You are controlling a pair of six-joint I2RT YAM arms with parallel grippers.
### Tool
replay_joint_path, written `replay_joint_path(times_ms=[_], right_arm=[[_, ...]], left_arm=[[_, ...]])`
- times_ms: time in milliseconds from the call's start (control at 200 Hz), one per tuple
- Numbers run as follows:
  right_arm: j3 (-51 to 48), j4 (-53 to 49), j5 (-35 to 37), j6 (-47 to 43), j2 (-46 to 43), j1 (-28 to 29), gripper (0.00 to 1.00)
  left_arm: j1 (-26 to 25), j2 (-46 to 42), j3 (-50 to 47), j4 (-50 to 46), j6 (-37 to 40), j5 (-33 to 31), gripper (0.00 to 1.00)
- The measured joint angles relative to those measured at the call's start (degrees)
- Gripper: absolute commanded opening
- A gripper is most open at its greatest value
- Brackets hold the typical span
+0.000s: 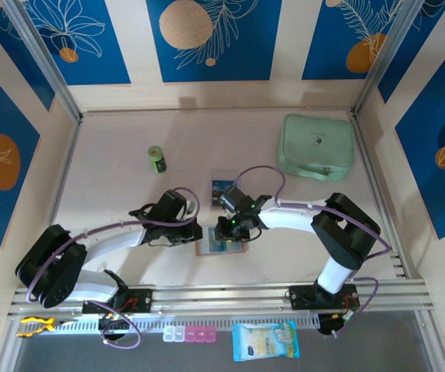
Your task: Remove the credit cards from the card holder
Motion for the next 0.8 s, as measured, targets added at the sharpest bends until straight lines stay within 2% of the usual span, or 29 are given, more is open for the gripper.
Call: replay_joint_path(times_ms=[800], right_arm=[[0.1,0.7,-1.0,0.0,0.6,0.2,0.22]], left_arm=[[-1.2,6.1,0.3,4.7,-1.3,1.6,0.06]])
